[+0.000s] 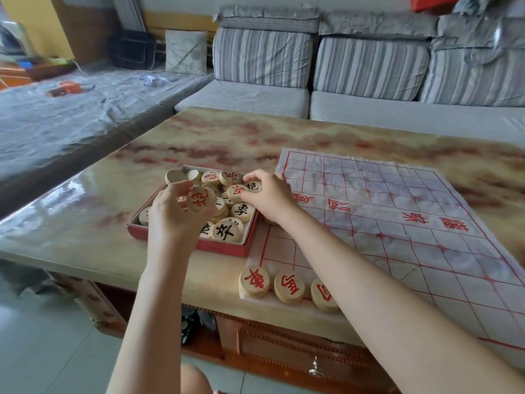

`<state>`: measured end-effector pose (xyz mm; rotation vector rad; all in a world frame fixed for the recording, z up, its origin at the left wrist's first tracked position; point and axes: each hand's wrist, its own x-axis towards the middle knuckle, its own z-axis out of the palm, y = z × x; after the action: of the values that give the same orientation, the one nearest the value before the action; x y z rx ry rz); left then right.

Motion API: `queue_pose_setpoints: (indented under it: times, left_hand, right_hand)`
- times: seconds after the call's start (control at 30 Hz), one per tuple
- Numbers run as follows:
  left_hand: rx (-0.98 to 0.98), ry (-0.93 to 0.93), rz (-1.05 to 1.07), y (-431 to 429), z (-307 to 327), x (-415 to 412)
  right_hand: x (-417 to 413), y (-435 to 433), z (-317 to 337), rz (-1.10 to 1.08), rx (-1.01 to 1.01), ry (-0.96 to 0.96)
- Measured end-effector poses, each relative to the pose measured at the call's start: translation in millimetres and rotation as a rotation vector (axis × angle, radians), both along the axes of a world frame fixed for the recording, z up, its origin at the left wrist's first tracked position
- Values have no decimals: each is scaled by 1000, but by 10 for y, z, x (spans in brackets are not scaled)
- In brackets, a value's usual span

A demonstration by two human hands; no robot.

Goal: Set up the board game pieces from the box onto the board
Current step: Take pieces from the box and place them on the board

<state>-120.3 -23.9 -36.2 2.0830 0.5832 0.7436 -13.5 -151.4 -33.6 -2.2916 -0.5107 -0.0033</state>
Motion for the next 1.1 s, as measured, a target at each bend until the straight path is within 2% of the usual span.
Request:
queue_pose_setpoints:
  times: [0.17,0.23,0.3,0.4,0.57,0.77,0.93,1.1]
  left_hand:
    - [-31,-12,-79,-31,-9,18]
    - [-33,-23,-99,-42,-3,22]
    - [-32,-24,-105,-43,3,25]
    - [-49,-21,-119,-43,21,19]
    - [-44,-10,-206,-171,51,23]
    - [155,73,-436,-756,-66,118]
    - [344,189,-465,-1055,-241,281]
    - [406,252,-428,-1148,-334,399]
  right_hand:
    - [203,257,-164,-11,-243,-6]
    - [257,301,-252,-38,-286,-81]
    - [276,293,-299,-56,-220,-139]
    - [245,164,-247,-64,-22,-83]
    - [135,-529,-39,-70,173,-96]
    - [-33,-1396,-95,-140,156,-22]
    - [-76,-1598,-226,-184,192,-8]
    - [-93,-1657,-307,-182,186,-23]
